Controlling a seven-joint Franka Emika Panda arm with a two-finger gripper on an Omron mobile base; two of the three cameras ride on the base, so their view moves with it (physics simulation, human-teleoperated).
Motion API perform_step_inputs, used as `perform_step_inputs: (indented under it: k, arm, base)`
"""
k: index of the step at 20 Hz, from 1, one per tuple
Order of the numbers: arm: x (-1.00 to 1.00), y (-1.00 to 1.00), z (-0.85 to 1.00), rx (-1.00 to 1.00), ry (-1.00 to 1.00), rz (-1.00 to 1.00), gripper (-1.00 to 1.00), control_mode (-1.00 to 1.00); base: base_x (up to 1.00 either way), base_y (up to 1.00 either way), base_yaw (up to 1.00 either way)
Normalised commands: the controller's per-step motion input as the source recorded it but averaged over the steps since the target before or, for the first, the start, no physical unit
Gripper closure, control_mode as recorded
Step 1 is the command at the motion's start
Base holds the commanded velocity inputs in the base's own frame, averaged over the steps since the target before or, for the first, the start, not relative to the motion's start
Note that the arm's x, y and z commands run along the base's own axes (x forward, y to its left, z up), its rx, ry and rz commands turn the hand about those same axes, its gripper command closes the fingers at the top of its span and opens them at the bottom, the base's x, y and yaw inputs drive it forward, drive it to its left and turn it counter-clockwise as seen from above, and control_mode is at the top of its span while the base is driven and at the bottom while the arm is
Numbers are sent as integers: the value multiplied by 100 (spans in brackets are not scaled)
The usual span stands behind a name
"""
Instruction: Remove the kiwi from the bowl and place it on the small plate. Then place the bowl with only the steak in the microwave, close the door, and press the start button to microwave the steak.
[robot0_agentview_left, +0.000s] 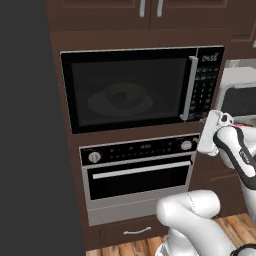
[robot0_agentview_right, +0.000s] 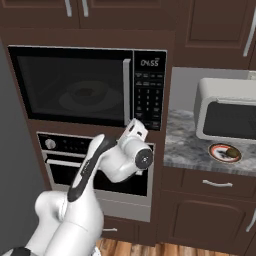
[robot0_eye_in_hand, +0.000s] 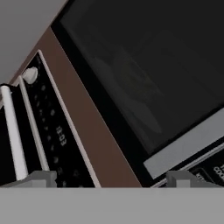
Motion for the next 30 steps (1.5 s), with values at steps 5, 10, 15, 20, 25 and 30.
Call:
perform_step_inputs:
  k: [5, 10, 15, 20, 25, 30]
  arm:
    - [44, -16, -14, 4, 0, 9, -100, -100]
    - [52, 0, -25, 3, 0, 7, -100, -100]
    - [45, -5, -27, 1, 0, 6, -100, -100]
    - [51, -14, -22, 0, 0, 2, -100, -100]
    - [50, -24, -15, 0, 0, 0, -100, -100]
    - [48, -2, -24, 0, 0, 0, -100, -100]
  base:
    - [0, 0, 0]
    - [0, 0, 0]
    - [0, 0, 0]
    - [0, 0, 0]
    - [0, 0, 0]
    - [0, 0, 0]
